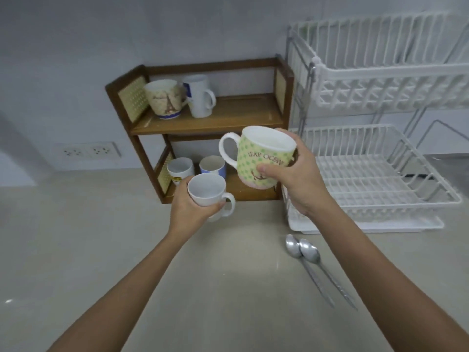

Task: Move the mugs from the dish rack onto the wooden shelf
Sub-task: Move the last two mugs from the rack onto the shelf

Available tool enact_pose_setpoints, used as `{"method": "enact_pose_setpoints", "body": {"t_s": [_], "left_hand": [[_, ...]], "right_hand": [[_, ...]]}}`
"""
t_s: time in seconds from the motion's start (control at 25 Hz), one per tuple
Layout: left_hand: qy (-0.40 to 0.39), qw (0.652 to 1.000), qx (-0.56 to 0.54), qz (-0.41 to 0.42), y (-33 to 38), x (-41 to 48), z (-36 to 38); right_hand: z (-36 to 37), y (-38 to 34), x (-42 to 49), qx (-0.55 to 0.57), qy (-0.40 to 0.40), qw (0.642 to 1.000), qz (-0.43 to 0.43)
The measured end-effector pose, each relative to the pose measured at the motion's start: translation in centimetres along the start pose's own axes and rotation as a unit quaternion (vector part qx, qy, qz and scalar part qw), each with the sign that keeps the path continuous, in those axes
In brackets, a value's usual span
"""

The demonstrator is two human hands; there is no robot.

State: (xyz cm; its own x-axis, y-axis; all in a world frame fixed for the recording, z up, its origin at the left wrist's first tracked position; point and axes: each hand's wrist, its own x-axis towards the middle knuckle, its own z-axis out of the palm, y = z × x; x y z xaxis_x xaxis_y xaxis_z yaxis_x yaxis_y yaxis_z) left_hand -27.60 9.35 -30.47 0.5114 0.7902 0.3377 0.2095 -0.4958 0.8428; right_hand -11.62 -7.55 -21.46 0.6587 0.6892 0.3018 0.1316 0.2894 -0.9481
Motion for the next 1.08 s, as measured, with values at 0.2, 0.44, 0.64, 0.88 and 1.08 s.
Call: {"method": "enact_pose_setpoints", "body": {"t_s": [0.2,0.44,0.64,0.88,1.08], "left_hand": [[-0.008,0.998,0.064,-0.008,-1.3,3.7,-1.3],[-0.054,0.995,0.076,0.016,-1.2,7.1,0.5],[-0.079,0.995,0.059,0.022,-1.7,9.8,2.5],[-0.102,0.993,0.053,0.006,-2.5,11.9,3.9],[-0.106,0.993,0.058,0.006,-2.5,13.0,4.8]], "right_hand": [[6.1,-0.1,6.5,-0.108,0.138,0.985,-0.013],[7.2,0.0,16.5,-0.23,0.243,0.942,0.005],[7.3,1.4,20.9,-0.288,0.255,0.923,0.007],[7.3,3.2,22.5,-0.294,0.248,0.923,-0.002],[7.5,2.6,20.3,-0.312,0.219,0.924,-0.016]]}}
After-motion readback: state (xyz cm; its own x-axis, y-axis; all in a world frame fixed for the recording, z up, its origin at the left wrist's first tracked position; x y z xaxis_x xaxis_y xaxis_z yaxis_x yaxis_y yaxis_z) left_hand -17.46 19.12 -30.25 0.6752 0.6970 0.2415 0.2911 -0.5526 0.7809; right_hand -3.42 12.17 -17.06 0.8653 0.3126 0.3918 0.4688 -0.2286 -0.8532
